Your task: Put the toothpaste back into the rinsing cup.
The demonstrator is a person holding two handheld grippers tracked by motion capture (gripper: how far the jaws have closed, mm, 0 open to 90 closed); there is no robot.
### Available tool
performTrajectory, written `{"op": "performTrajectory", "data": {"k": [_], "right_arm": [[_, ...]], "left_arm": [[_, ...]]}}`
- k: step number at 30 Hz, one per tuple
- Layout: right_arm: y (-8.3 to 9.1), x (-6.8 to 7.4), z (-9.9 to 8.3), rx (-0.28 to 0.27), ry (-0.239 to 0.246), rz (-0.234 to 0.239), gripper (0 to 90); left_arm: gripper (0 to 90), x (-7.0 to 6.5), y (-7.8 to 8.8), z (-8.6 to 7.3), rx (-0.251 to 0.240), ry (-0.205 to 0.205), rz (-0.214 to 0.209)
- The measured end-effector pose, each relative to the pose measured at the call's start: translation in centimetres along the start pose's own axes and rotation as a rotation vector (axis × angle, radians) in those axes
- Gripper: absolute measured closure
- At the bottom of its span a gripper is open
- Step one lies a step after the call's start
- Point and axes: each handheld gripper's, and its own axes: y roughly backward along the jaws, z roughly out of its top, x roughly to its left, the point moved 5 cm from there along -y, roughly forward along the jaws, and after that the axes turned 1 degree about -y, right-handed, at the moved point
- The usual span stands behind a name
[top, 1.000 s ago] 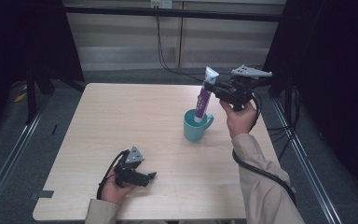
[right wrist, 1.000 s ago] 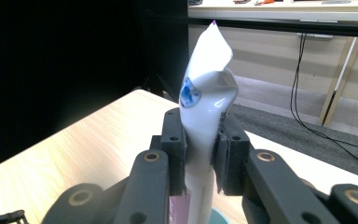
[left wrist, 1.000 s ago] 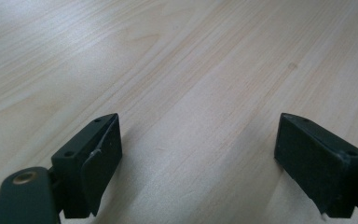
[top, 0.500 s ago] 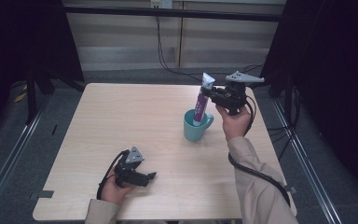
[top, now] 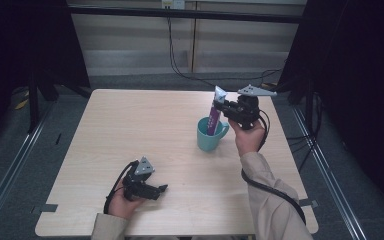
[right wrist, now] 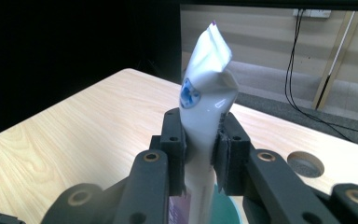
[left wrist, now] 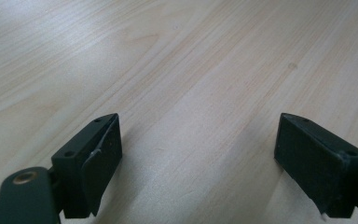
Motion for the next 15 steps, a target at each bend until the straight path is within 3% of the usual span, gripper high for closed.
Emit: {"op": "performTrajectory", "data": {"k": [15], "right_arm": [[-0.4,-0.1,-2.5,0.022,-0.007,-0.008,75.4]], "left_arm": [[14.7,0.0,0.0,0.0,0.000,0.000,0.000]]}}
